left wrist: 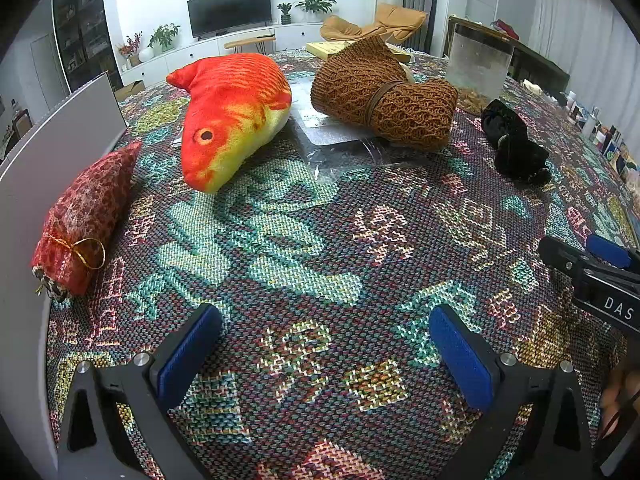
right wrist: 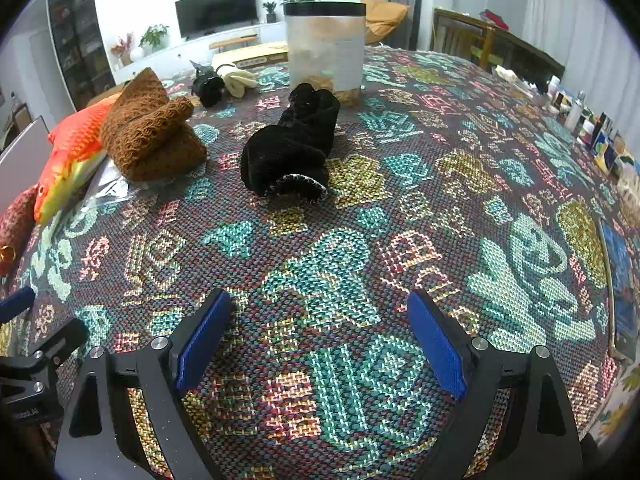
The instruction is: Organize soft objects
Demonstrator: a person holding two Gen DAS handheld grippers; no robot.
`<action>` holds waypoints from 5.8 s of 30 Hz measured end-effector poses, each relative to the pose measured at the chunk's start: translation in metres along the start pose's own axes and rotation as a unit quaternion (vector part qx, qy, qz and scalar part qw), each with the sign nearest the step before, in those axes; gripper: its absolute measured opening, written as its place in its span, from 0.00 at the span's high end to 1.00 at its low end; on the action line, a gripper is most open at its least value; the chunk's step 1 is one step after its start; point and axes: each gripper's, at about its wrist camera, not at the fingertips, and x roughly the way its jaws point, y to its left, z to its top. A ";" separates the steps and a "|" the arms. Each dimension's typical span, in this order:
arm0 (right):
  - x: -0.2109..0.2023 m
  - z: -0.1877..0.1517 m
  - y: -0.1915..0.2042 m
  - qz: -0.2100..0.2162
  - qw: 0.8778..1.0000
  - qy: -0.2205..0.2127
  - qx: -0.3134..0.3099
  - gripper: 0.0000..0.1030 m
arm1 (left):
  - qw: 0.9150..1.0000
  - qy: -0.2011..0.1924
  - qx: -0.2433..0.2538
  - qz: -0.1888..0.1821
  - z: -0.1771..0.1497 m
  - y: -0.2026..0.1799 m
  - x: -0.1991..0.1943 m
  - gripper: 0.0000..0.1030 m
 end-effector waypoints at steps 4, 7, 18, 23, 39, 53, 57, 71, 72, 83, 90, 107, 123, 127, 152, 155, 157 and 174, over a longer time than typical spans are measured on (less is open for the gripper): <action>0.000 0.000 0.000 0.000 1.000 0.000 0.000 0.11 | 1.000 0.000 0.000 0.000 0.000 0.000 0.000 0.00; 0.000 0.000 0.000 0.000 1.000 0.000 0.000 0.11 | 1.000 0.000 0.000 0.000 0.000 0.000 0.000 0.00; 0.000 0.000 0.000 0.000 1.000 0.000 0.000 0.11 | 1.000 0.000 0.000 0.000 0.000 0.000 0.000 0.00; 0.000 0.000 0.000 0.000 1.000 0.000 0.000 0.11 | 1.000 0.000 0.000 0.000 0.000 0.000 0.000 0.00; 0.000 0.000 0.000 0.000 1.000 0.000 0.000 0.11 | 1.000 -0.001 -0.001 0.000 0.000 0.000 0.000 0.00; 0.000 0.000 0.000 0.000 1.000 0.000 0.000 0.11 | 1.000 -0.001 -0.001 0.000 0.000 0.000 0.000 0.00; 0.000 0.000 0.000 0.000 1.000 0.000 0.000 0.11 | 1.000 -0.001 -0.001 0.000 0.000 0.000 0.000 0.00; 0.000 0.000 -0.001 0.000 1.000 0.000 0.000 0.11 | 0.995 -0.021 -0.084 0.042 -0.034 0.046 -0.040 0.00; 0.000 0.000 -0.001 0.000 1.000 0.000 0.000 0.11 | 0.993 -0.028 -0.105 0.056 -0.032 0.059 -0.042 0.00; 0.000 0.000 -0.001 0.001 1.000 0.000 0.000 0.11 | 0.972 -0.056 -0.126 0.190 0.036 0.117 -0.022 0.00; 0.000 0.000 -0.001 0.001 1.000 -0.001 0.000 0.11 | 0.974 0.018 -0.133 0.180 0.056 0.138 0.027 0.00; 0.000 0.000 -0.001 0.003 1.000 -0.001 0.002 0.11 | 0.992 -0.017 -0.113 -0.044 0.002 0.055 -0.055 0.69; 0.000 -0.001 -0.002 0.003 1.000 -0.002 0.003 0.11 | 0.999 0.026 0.017 -0.025 0.010 -0.008 -0.002 0.05; 0.000 -0.001 -0.002 0.003 1.000 -0.002 0.003 0.11 | 1.000 0.016 0.010 -0.010 0.010 -0.008 0.005 0.00; 0.000 -0.001 -0.002 0.003 1.000 -0.002 0.003 0.11 | 1.000 0.001 0.008 -0.003 0.006 -0.008 0.005 0.00; 0.000 -0.001 -0.002 0.003 1.000 -0.002 0.003 0.11 | 1.000 0.001 0.008 -0.003 0.006 -0.008 0.005 0.00; 0.000 -0.001 -0.002 0.003 1.000 -0.002 0.003 0.11 | 1.000 0.000 0.008 -0.003 0.006 -0.008 0.005 0.00; 0.000 -0.001 -0.002 0.003 1.000 -0.002 0.003 0.11 | 1.000 0.000 0.008 -0.003 0.006 -0.008 0.005 0.00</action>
